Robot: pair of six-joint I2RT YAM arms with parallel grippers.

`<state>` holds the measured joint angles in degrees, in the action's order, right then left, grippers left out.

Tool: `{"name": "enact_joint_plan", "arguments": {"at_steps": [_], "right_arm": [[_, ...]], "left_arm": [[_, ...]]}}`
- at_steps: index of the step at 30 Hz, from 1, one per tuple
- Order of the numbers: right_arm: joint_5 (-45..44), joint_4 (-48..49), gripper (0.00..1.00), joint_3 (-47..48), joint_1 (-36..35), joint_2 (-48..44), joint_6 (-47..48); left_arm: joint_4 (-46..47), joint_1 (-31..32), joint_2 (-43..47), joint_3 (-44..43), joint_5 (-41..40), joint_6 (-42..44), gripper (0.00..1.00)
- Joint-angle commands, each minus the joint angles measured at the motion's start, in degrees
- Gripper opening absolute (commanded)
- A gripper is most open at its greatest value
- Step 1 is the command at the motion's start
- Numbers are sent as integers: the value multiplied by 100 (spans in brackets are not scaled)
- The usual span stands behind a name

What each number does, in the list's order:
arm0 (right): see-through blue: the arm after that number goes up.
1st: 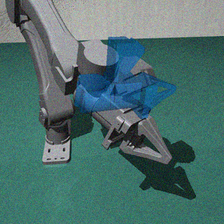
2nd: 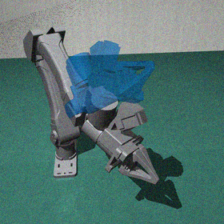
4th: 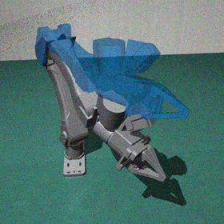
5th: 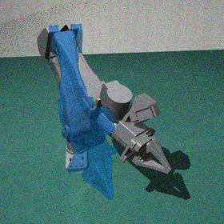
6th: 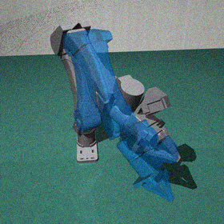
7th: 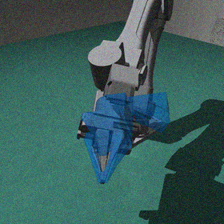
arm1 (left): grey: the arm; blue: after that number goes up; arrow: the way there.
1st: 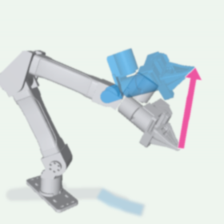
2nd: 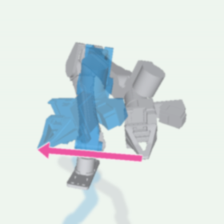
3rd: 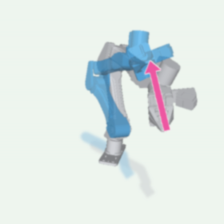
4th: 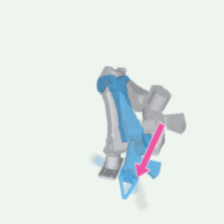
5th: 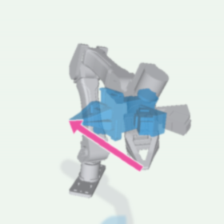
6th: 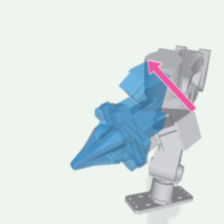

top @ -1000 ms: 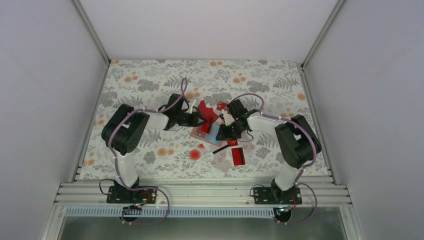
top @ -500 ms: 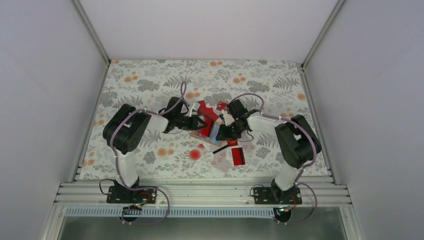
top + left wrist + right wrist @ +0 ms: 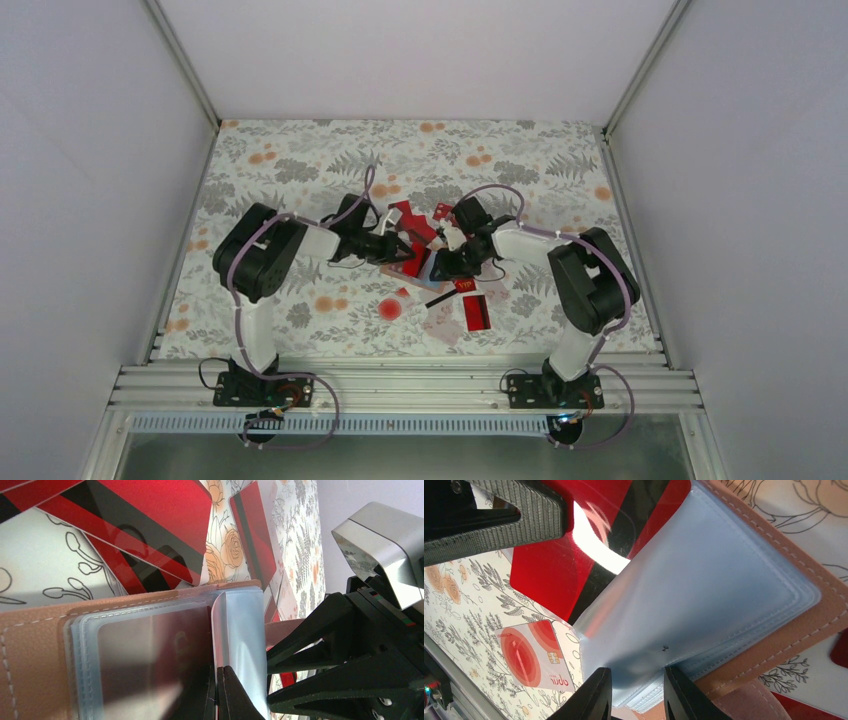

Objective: Put the credit cards into the card holder

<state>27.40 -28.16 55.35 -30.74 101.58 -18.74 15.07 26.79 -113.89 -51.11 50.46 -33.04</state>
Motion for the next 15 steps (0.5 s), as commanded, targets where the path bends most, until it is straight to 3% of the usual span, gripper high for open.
{"name": "enact_joint_plan", "arguments": {"at_steps": [1, 15], "right_arm": [[-1251, -389, 28, -336, 11, 624, 124], [-1174, -259, 27, -459, 7, 925, 168]], "left_arm": [[-753, 81, -35, -105, -236, 119, 2], [-1681, 81, 300, -382, -1121, 157, 2]]}}
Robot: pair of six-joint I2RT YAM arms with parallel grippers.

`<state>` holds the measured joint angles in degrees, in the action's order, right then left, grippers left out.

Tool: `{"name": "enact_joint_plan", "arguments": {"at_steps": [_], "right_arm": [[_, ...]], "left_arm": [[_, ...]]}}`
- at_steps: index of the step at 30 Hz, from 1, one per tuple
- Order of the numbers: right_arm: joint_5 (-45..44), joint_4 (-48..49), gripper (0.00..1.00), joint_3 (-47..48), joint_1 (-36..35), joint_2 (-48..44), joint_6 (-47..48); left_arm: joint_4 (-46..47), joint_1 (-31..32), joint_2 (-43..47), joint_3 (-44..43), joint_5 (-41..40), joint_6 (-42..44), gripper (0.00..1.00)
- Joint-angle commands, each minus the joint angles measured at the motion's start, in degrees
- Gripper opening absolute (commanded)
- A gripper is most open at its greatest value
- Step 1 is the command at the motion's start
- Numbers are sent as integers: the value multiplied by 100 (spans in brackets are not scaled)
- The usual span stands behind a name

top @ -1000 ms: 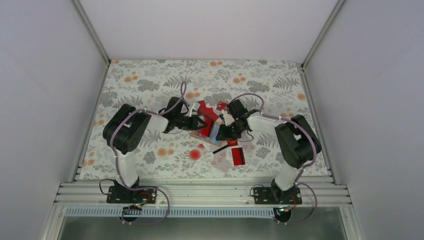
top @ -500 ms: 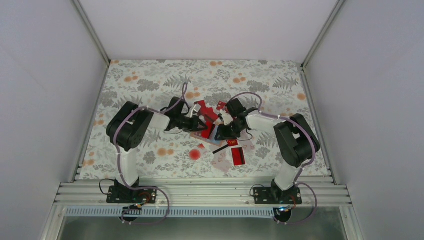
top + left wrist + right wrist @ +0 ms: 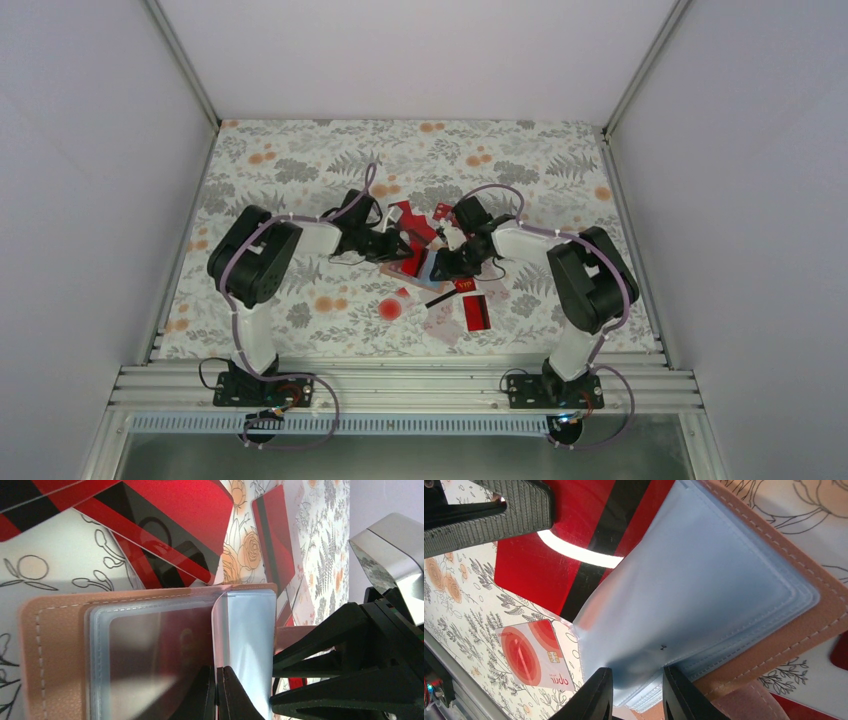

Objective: Put the credit cards into the card holder

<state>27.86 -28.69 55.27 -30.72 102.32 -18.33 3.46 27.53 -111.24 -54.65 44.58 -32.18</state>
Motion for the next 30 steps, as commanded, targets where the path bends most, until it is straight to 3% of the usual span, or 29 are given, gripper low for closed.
{"name": "enact_joint_plan", "arguments": {"at_steps": [1, 14, 20, 30], "right_arm": [[-1216, -208, 27, -428, 5, 880, 135], [-1209, -260, 27, -302, 7, 1031, 208], [-1209, -251, 26, -257, 11, 1112, 223], [-1233, -222, 26, -231, 9, 1215, 241]], "left_arm": [[-534, 9, 25, -27, -544, 52, 2], [-975, 7, -18, -212, -554, -50, 2], [-1543, 7, -225, -489, -310, 182, 2], [-1429, 8, -590, -639, 266, 257, 2]]}}
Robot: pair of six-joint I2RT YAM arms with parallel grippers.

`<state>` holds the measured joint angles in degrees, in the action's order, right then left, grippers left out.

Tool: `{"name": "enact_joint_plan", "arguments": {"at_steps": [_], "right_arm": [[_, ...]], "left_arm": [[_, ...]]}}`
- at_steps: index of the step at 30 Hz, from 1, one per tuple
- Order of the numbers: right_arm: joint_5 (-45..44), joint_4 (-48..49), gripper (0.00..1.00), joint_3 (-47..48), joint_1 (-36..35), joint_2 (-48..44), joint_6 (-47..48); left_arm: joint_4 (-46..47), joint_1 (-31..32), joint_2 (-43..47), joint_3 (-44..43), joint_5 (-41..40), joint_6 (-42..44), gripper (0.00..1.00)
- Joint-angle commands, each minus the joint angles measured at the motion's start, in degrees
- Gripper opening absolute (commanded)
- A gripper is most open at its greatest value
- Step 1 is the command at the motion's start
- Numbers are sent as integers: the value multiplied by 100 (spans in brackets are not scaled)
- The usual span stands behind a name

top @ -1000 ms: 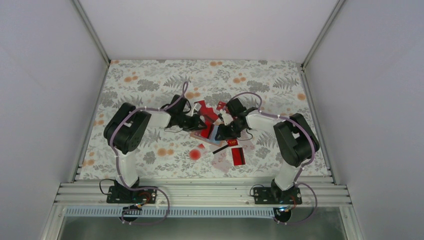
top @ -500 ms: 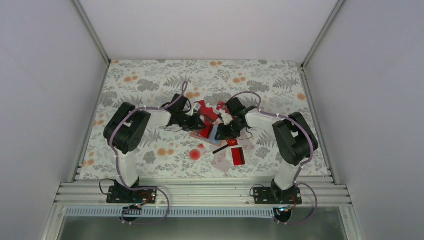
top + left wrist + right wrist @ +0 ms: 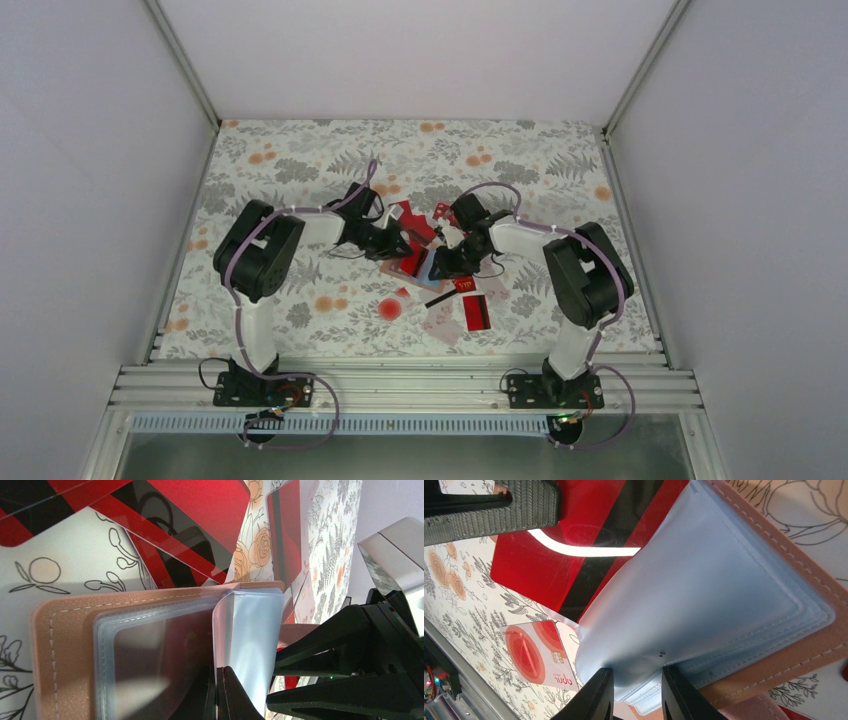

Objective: Put the credit cards into the card holder

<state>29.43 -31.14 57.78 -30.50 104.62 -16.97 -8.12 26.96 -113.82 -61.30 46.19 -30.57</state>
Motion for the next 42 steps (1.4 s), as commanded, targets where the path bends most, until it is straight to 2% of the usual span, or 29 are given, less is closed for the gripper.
{"name": "enact_joint_plan", "arguments": {"at_steps": [1, 9, 16, 23, 27, 33, 42], "right_arm": [[-1397, 29, 26, -491, -17, 989, 102], [-1566, -7, 26, -544, -17, 1043, 157], [-1779, -153, 27, -503, -6, 1071, 73], [-1771, -136, 27, -502, -1, 1125, 69], [-1716, -89, 27, -547, -4, 1143, 69], [-1725, -93, 27, -480, 0, 1201, 97], [-1696, -211, 28, -317, 0, 1177, 142]], "left_arm": [[-262, 68, -358, 14, 141, 94, 3], [-199, 71, -586, -104, 595, 175, 2], [-735, 64, -620, -404, 700, 942, 2], [-1109, 36, -491, -350, 967, 1342, 2], [-867, -50, -505, -244, 1468, 1223, 2], [-831, -24, -782, -520, 1759, 1343, 2], [-552, 74, -1252, -683, 1832, 1181, 2]]}}
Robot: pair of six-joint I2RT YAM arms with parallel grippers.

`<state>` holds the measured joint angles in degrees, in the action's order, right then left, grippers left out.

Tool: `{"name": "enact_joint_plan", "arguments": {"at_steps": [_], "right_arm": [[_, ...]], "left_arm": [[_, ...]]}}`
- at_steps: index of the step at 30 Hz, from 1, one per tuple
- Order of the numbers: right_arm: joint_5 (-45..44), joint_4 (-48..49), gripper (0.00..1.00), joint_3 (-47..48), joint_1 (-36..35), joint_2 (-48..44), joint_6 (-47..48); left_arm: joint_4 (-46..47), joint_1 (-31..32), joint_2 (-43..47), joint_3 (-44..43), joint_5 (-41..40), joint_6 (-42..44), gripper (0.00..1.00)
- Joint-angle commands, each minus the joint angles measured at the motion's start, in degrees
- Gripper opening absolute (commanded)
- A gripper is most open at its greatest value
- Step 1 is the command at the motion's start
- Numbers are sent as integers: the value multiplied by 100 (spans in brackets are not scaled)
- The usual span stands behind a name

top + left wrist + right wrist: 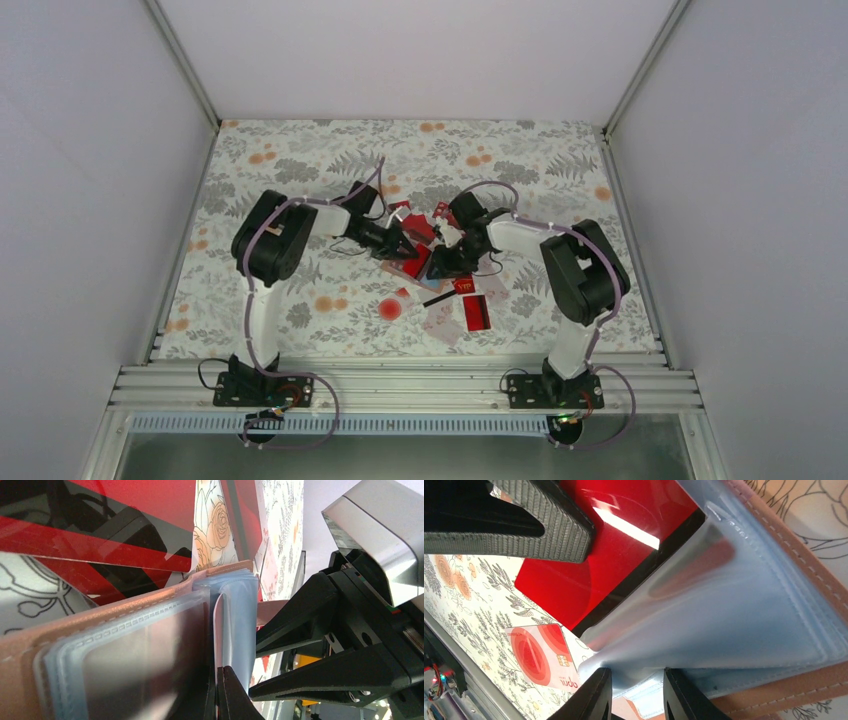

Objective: Put the credit cards into the card holder

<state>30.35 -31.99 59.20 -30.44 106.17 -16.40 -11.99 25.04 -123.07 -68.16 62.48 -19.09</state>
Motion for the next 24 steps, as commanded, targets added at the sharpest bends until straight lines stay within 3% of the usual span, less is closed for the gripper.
{"name": "enact_joint_plan", "arguments": {"at_steps": [1, 9, 12, 24], "right_arm": [[-1776, -179, 29, -428, -11, 1005, 107], [-2111, -1071, 49, -102, 41, 144, 91], [-2144, -1224, 52, -23, 144, -92, -12], [-1813, -773, 32, -137, 277, -695, -597]], "left_arm": [[-217, 277, -364, -41, 184, 82, 2], [-530, 341, -512, -197, -224, 293, 3], [-674, 400, -522, -284, -488, 321, 2], [-662, 477, -305, -227, -1299, -42, 2]]}}
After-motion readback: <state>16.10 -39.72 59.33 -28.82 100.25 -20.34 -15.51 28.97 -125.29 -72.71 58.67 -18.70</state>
